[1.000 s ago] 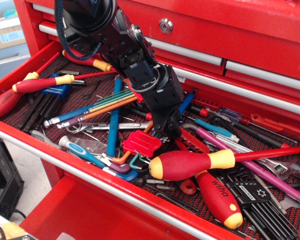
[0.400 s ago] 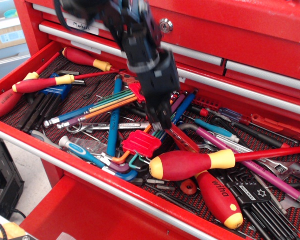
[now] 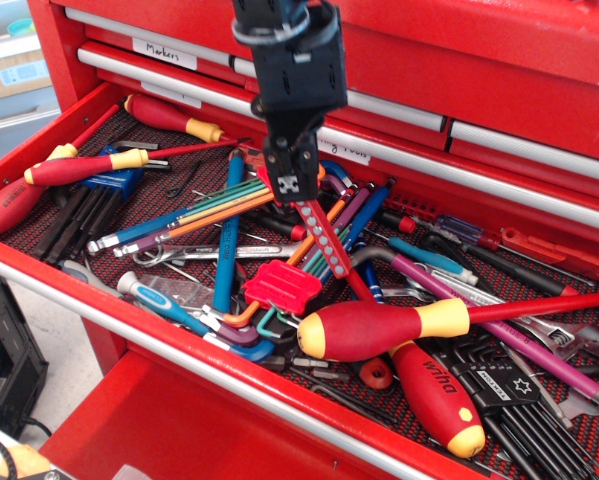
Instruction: Pick up bit holder
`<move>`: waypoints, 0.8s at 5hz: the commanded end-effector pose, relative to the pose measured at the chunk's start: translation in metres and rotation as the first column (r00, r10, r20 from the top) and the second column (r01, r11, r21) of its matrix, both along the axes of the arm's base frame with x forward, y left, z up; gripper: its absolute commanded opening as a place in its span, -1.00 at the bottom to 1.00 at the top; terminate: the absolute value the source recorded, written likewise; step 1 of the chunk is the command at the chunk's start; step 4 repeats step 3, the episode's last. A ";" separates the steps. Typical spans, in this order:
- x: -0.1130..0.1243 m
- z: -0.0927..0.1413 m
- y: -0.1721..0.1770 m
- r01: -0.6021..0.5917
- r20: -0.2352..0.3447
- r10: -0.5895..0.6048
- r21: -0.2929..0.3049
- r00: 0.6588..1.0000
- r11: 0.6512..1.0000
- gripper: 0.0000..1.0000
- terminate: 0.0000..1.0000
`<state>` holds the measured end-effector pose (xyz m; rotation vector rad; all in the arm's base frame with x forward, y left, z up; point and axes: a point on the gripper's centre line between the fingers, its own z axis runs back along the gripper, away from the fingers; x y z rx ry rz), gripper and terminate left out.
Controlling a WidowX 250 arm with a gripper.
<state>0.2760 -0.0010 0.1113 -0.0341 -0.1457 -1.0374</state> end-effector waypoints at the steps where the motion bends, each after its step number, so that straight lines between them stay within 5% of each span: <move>1: -0.003 0.082 0.028 -0.086 0.081 0.077 0.118 0.994 0.989 -1.00 -1.00; 2: 0.003 0.097 0.032 -0.127 0.094 0.113 0.151 0.989 0.980 -1.00 -1.00; 3: 0.006 0.094 0.030 -0.180 0.123 0.164 0.133 0.979 0.975 -1.00 1.00; 4: 0.006 0.094 0.030 -0.180 0.123 0.164 0.133 0.979 0.975 -1.00 1.00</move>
